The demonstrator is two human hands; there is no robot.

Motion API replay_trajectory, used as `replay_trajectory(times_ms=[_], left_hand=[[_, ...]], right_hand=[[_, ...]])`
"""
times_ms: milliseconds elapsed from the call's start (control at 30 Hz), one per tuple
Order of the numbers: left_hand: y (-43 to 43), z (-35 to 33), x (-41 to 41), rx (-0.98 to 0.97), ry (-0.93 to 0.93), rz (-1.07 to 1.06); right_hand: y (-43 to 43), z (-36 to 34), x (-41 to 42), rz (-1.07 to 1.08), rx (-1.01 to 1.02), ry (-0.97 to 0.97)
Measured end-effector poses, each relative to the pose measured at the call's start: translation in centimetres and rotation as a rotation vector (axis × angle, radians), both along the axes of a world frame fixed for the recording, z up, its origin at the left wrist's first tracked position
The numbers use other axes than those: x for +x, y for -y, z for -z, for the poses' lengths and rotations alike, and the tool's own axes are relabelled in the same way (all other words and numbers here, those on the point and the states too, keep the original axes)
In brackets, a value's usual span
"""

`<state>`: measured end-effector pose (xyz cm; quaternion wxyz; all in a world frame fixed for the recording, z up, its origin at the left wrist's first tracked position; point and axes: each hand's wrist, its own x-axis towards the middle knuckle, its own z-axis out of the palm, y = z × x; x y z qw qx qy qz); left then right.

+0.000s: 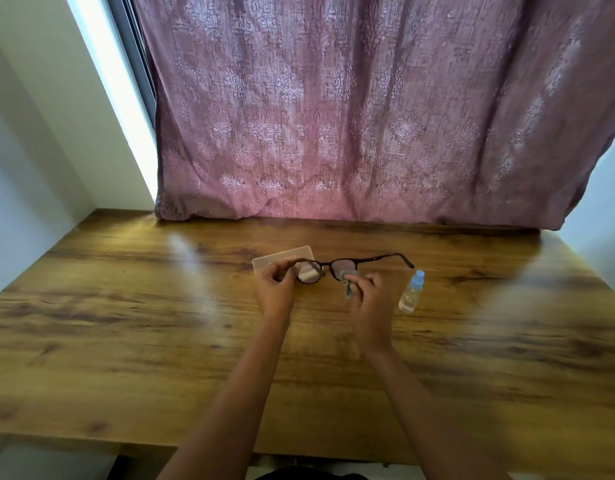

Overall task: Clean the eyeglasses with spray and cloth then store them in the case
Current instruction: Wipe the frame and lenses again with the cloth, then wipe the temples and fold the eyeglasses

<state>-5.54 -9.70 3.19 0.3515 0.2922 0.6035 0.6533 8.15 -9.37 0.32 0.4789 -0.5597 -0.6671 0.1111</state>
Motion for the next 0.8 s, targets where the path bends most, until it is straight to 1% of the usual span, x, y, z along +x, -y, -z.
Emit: replay_trajectory(times_ms=[100,233,367,467,533,600,667,733,800], left_hand=[[-0.1,-0.3,-0.2,-0.004,-0.042,-0.033],[-0.6,-1.1,-0.5,-0.054,-0.259,-0.089],[-0.7,-2.2,-0.4,-0.013,-0.396,-0.084],[-0.7,-3.1,-0.5,-0.007,-0.496,-0.068],[-0.8,-3.4,-0.6,0.004,-0.536,-0.048],[-1.0,-3.4,-0.8,0.014,-0.568,-0.020],[-1.2,-3.4,-1.0,0.019,-0.604,0.018],[-1.3,-3.4,-1.2,0.036,-0.652,0.066],[-1.1,-3.5,-1.5,0.065,-0.705,0.099]], right_hand=[[-0.3,0.0,0.7,0.092,-0.063,-0.077],[-0.6,0.6,0.9,0.154,-0.235,-0.200],[-0.1,0.0,1.0,0.193,-0.338,-0.431],[0.3,-1.5,1.1,0.252,-0.309,-0.543],[0.5,-3.0,1.0,0.276,-0.199,-0.572],[0.6,-4.6,0.7,0.275,-0.016,-0.541],[0.6,-5.9,0.2,0.220,0.177,-0.451],[0.3,-7.0,-0.8,0.155,0.316,-0.269],[-0.2,-7.9,-2.1,0.063,0.353,-0.080]])
